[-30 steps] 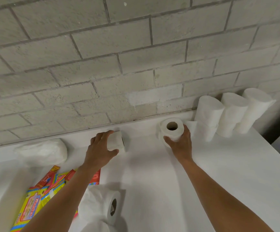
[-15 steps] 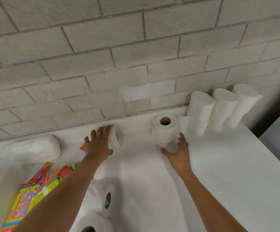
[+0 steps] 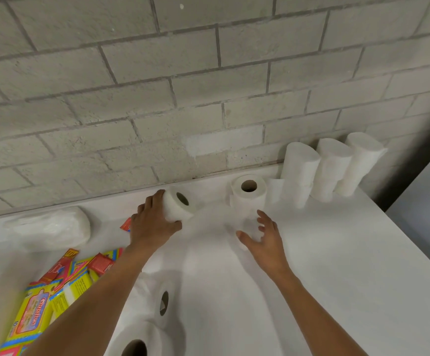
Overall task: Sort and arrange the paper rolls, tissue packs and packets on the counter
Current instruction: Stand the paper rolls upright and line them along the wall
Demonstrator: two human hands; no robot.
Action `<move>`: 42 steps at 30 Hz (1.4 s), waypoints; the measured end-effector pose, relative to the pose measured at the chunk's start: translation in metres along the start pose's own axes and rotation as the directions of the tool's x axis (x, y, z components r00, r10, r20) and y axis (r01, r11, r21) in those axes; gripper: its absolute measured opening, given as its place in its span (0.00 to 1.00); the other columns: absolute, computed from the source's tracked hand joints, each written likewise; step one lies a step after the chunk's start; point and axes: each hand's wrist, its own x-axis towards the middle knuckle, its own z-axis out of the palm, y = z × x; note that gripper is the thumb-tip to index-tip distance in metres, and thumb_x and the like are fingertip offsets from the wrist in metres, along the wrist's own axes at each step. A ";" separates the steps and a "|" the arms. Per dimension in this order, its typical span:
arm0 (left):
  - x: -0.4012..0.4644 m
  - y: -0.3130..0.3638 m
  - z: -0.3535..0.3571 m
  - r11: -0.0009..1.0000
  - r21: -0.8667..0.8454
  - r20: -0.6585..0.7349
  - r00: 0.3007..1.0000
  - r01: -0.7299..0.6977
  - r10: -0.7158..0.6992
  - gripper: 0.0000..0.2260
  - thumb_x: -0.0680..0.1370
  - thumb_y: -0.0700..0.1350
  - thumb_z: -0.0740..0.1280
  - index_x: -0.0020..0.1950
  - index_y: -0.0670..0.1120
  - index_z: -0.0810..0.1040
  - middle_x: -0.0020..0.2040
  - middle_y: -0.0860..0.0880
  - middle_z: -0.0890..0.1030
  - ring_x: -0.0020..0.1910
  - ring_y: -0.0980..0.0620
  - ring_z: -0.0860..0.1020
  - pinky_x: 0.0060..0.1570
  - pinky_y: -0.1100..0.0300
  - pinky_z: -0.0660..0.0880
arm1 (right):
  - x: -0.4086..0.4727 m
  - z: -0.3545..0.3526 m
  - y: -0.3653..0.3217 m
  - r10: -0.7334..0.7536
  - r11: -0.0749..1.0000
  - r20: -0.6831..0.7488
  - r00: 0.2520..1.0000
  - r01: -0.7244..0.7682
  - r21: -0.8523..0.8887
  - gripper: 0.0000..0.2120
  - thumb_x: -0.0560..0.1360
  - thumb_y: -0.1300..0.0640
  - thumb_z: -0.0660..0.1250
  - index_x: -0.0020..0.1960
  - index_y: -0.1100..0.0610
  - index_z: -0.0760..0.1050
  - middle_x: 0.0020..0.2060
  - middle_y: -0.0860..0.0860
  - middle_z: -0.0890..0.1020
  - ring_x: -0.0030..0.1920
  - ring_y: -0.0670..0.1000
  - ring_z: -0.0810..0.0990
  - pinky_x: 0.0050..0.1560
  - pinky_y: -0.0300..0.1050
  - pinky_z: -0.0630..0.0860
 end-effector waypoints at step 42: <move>-0.119 0.058 0.007 0.842 -0.521 -0.037 0.983 0.136 -0.182 0.32 0.74 0.54 0.74 0.74 0.64 0.62 0.61 0.61 0.76 0.65 0.58 0.73 0.64 0.49 0.73 | 0.118 -0.041 -0.091 -0.275 0.961 0.019 0.961 0.274 0.029 0.38 0.58 0.39 0.80 0.64 0.43 0.72 0.58 0.40 0.80 0.58 0.42 0.78 0.59 0.47 0.78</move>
